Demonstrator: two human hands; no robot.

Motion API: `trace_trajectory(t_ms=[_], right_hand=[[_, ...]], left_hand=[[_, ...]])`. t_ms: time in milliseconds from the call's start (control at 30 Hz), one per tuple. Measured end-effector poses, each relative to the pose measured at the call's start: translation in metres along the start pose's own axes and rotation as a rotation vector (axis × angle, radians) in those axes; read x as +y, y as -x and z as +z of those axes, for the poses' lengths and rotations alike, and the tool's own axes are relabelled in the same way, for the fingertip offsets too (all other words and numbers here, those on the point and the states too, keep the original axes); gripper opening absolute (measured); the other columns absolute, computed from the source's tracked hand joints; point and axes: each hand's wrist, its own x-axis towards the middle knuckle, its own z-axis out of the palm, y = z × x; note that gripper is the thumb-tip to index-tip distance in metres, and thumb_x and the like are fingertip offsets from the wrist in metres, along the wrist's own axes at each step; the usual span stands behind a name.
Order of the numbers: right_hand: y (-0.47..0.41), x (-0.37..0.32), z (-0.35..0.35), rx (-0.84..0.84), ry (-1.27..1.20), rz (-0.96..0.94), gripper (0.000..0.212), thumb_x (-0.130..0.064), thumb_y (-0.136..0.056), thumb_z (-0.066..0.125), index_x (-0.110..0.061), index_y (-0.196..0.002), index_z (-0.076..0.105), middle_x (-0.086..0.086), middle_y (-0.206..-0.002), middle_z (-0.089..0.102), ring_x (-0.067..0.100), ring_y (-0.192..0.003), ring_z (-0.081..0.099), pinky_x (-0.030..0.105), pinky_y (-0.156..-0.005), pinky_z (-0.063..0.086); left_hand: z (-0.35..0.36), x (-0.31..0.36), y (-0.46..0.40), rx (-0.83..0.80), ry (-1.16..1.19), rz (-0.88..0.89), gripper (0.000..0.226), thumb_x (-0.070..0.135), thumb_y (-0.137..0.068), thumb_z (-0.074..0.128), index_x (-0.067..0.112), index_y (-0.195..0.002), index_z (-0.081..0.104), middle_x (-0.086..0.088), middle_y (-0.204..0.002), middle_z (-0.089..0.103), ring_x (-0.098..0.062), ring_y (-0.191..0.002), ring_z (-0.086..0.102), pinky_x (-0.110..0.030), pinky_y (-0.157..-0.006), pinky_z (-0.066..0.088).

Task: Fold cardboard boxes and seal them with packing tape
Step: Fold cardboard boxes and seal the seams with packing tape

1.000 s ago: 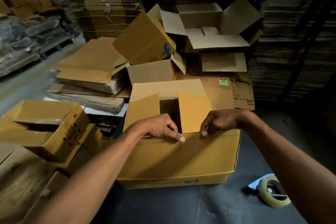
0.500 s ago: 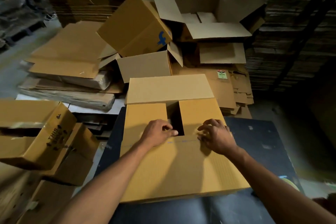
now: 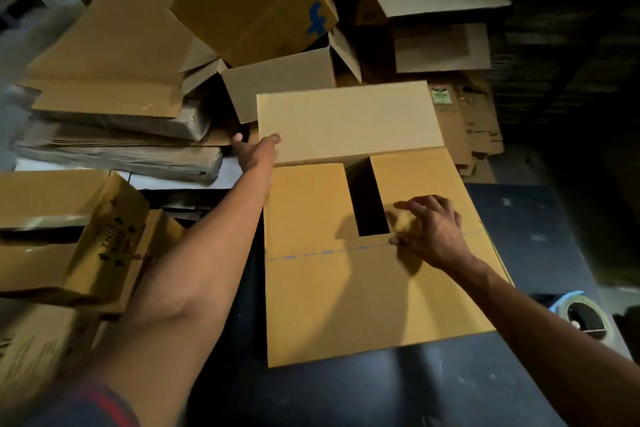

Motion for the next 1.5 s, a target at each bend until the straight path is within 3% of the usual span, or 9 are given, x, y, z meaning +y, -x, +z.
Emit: trace_trajectory(t_ms=[233,367,533,733,833,933,1167,1400,1500], right_hand=[[0.016,-0.003,0.011,0.203,-0.076,0.214,0.132,-0.079,-0.060,0.080,-0.036,-0.162,0.009,0.009,-0.160,0.024,0.038,-0.145,0.020,0.065,-0.117,0.023],[0.026,0.000,0.022,0.346,-0.202,0.285,0.147,-0.083,-0.053,0.082,-0.035,-0.162,-0.004,0.012,-0.163,0.011,0.040,-0.147,0.016,0.068,-0.117,0.019],[0.028,0.002,0.024,0.401,-0.122,0.266,0.146,-0.085,-0.055,0.078,-0.040,-0.162,-0.010,0.011,-0.169,-0.019,0.041,-0.155,-0.004,0.067,-0.119,0.006],[0.010,0.045,-0.007,0.018,0.196,0.183,0.100,-0.102,-0.067,0.033,-0.059,-0.153,0.003,-0.005,-0.162,-0.042,0.040,-0.148,-0.037,0.064,-0.109,-0.024],[0.007,0.079,-0.028,-0.168,0.153,0.179,0.087,-0.100,-0.076,0.022,-0.063,-0.153,0.009,-0.011,-0.168,-0.026,0.042,-0.156,0.003,0.073,-0.117,0.021],[0.020,0.079,-0.035,-0.216,0.170,0.143,0.072,-0.082,-0.093,0.026,-0.054,-0.158,0.016,-0.007,-0.171,-0.013,0.036,-0.141,0.045,0.047,-0.094,0.057],[0.093,0.011,-0.027,-0.302,0.571,0.109,0.038,-0.029,-0.107,0.033,-0.030,-0.144,0.040,0.005,-0.123,0.059,0.029,-0.095,0.068,0.036,-0.066,0.048],[0.138,-0.015,-0.032,-0.228,0.324,0.116,0.026,-0.051,-0.094,0.054,-0.041,-0.112,0.070,0.003,-0.098,0.074,0.031,-0.093,0.070,0.034,-0.071,0.051],[0.124,0.029,-0.036,-0.114,0.121,0.234,0.058,-0.066,-0.075,0.078,-0.046,-0.128,0.065,-0.002,-0.131,0.063,0.029,-0.123,0.058,0.039,-0.094,0.051]], left_hand=[[-0.020,0.022,0.066,-0.017,0.274,0.200,0.073,0.077,-0.092,0.047,0.018,-0.125,0.073,0.007,-0.124,0.069,-0.002,-0.106,0.064,-0.031,-0.094,0.049],[-0.053,-0.006,0.111,-0.081,-0.116,0.422,0.033,0.051,-0.095,0.061,0.025,-0.088,0.081,0.023,-0.097,0.075,0.010,-0.095,0.064,-0.035,-0.094,0.049],[-0.090,-0.095,0.153,-0.205,-0.878,0.616,0.058,0.073,-0.087,0.048,0.039,-0.130,0.067,0.015,-0.154,0.048,-0.014,-0.150,0.033,-0.063,-0.123,0.019],[-0.094,-0.157,0.195,-0.232,-1.300,0.673,0.086,0.086,-0.094,0.020,0.033,-0.161,0.017,0.001,-0.172,0.003,-0.021,-0.160,-0.006,-0.055,-0.123,-0.006],[-0.094,-0.153,0.183,-0.269,-1.289,0.689,0.086,0.085,-0.094,0.018,0.030,-0.159,0.028,-0.002,-0.170,0.011,-0.025,-0.159,-0.001,-0.055,-0.126,0.002],[-0.094,-0.140,0.155,-0.324,-1.306,0.754,0.085,0.086,-0.093,0.020,0.030,-0.153,0.041,0.001,-0.166,0.022,-0.023,-0.157,0.011,-0.058,-0.125,0.002],[-0.053,-0.069,0.076,-0.372,-1.503,0.706,0.072,0.073,-0.096,0.038,0.036,-0.157,0.037,0.013,-0.168,0.024,-0.017,-0.158,0.014,-0.051,-0.126,0.003],[0.028,-0.089,0.130,-0.255,-1.348,0.641,0.053,0.047,-0.108,0.038,0.025,-0.155,0.043,-0.005,-0.168,0.030,-0.027,-0.156,0.023,-0.055,-0.123,0.019],[0.039,-0.110,0.202,-0.261,-1.316,0.624,0.083,0.074,-0.100,0.023,0.019,-0.161,0.028,-0.010,-0.171,0.018,-0.030,-0.159,0.012,-0.062,-0.122,0.011]])
